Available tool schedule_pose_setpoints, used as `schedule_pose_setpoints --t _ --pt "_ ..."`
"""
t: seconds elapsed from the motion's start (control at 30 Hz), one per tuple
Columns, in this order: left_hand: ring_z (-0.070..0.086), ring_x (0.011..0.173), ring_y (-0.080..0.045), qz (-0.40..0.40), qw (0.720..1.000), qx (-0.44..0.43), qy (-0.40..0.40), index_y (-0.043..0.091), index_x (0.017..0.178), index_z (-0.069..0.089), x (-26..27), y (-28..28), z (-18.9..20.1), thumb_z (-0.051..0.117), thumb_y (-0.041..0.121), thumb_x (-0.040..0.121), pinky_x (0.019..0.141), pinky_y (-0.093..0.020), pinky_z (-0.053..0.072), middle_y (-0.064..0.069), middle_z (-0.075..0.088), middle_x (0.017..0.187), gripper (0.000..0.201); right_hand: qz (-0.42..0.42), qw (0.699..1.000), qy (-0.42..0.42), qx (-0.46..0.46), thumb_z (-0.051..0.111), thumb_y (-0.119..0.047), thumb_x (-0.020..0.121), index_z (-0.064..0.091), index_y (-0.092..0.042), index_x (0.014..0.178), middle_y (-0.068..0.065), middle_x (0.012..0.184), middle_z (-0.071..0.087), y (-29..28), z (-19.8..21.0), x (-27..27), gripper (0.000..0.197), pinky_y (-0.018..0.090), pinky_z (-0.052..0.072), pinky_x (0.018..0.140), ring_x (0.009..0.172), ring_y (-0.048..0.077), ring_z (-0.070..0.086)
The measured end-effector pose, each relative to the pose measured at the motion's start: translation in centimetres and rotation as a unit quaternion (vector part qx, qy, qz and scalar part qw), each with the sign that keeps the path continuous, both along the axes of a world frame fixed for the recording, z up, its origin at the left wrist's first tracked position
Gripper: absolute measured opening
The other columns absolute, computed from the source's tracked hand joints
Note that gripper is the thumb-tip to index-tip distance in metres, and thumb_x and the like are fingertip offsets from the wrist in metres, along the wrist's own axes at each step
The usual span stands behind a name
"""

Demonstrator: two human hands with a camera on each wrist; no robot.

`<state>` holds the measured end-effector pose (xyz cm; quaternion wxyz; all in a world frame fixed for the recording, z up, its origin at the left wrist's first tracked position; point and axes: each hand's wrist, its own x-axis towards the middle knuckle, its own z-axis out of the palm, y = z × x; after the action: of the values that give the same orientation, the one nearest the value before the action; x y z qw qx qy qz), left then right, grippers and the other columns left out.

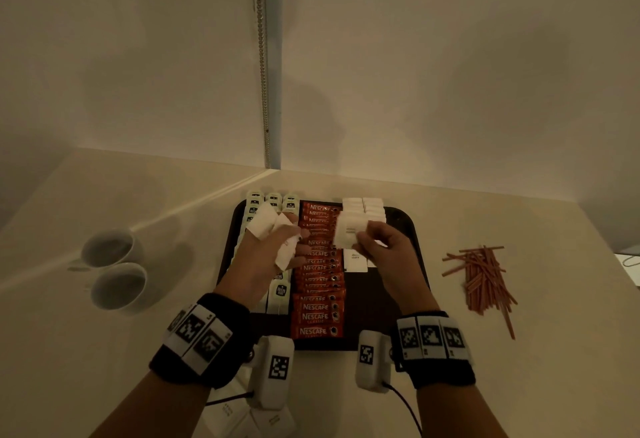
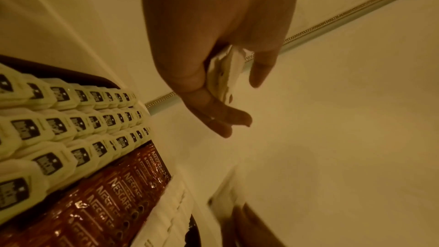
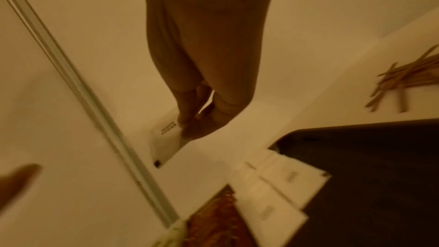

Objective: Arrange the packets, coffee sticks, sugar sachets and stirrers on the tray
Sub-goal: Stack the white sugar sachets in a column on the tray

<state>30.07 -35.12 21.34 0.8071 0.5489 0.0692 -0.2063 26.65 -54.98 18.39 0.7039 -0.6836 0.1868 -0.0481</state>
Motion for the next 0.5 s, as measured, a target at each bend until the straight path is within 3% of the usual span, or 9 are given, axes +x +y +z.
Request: schedule_pose_setpoints --t 0.07,0.17,0.3,0.5 --pt "0.066 0.067 -0.022 0.001 0.998 -0.057 0.037 0.014 0.098 0.061 0.2 0.5 0.0 0.041 0.009 0.097 0.054 -0.025 0.055 -0.013 0.07 0.087 0.02 -0.043 0.993 0.051 -0.1 0.058 -0.01 0.09 0.059 -0.008 0.115 0.004 0.11 0.063 -2.1 -2.2 0.0 0.025 0.023 0.055 0.075 0.092 0.013 0.064" --pt "0.068 0.069 -0.024 0.005 0.995 -0.082 0.048 0.012 0.103 0.061 0.4 0.7 0.0 0.035 0.01 0.099 0.052 -0.027 0.056 -0.017 0.069 0.092 0.026 -0.06 0.961 0.142 -0.231 0.061 -0.014 0.089 0.059 -0.012 0.114 0.005 0.112 0.063 -4.0 -5.7 -0.2 0.026 0.027 0.051 0.08 0.093 0.013 0.06" --pt "0.069 0.073 -0.024 0.008 0.997 -0.056 0.048 0.017 0.108 0.061 0.2 0.7 -0.3 0.039 0.019 0.1 0.048 -0.028 0.055 -0.015 0.071 0.098 0.024 -0.06 0.951 0.213 -0.214 0.064 -0.014 0.087 0.06 -0.012 0.109 0.006 0.112 0.062 -4.0 -9.0 -0.5 0.022 0.031 0.049 0.086 0.1 0.016 0.057" --pt "0.068 0.066 -0.026 0.013 0.996 -0.06 0.066 0.013 0.105 0.058 0.0 0.5 -0.4 0.042 0.024 0.1 0.042 -0.025 0.049 -0.014 0.072 0.086 0.02 -0.089 0.956 0.207 -0.186 0.067 -0.012 0.084 0.058 -0.014 0.099 0.007 0.11 0.063 -2.8 -10.2 0.3 0.016 0.031 0.048 0.086 0.104 0.02 0.059"
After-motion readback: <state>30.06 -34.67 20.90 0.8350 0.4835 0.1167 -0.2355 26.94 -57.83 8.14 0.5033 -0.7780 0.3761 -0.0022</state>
